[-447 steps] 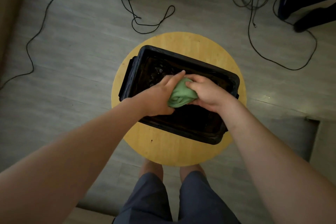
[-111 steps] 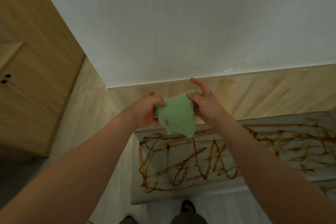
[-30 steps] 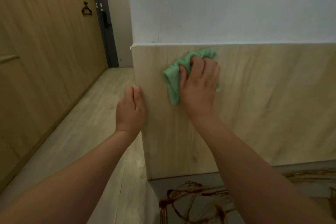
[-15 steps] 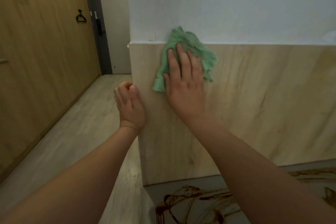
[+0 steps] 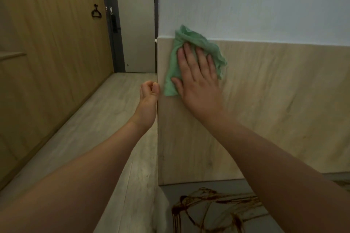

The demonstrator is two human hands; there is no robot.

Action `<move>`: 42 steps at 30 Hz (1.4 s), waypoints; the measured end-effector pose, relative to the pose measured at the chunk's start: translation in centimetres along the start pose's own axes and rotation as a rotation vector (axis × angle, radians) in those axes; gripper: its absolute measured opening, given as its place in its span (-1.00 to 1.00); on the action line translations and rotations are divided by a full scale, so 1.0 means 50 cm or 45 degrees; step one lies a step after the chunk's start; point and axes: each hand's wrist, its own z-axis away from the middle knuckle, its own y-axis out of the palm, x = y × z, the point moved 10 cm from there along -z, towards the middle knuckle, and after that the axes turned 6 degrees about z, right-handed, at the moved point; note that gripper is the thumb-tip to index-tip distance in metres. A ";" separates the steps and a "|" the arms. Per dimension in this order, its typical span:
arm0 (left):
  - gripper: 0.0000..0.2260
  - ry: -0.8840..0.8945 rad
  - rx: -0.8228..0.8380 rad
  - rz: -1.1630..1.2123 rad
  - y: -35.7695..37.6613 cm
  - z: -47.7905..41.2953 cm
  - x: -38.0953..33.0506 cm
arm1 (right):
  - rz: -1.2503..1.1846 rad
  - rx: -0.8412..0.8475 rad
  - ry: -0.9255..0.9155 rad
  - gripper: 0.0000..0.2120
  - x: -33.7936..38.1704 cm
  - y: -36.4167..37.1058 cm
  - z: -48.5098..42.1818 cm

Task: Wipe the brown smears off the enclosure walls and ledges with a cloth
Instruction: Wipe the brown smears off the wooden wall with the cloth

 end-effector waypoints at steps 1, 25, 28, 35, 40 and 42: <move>-0.63 -0.053 -0.011 0.128 0.000 0.006 0.006 | 0.035 0.011 -0.023 -0.38 0.017 0.014 0.018; -0.88 -0.374 -0.188 -0.199 -0.046 0.124 0.102 | -0.081 0.498 -0.708 -0.68 0.162 0.154 0.496; -0.81 -0.389 -0.112 -0.123 -0.022 0.141 0.103 | -0.084 0.385 -0.429 -0.67 0.102 0.126 0.425; -0.62 -0.364 -0.019 -0.497 -0.032 0.165 0.157 | -0.058 0.055 0.263 -0.73 0.025 0.039 0.264; -0.31 -0.523 0.032 -0.444 -0.024 0.202 0.219 | -0.329 0.428 0.224 -0.67 0.153 0.147 0.464; -0.27 -0.541 0.041 -0.423 -0.015 0.214 0.233 | -0.433 0.502 0.423 -0.68 0.150 0.168 0.493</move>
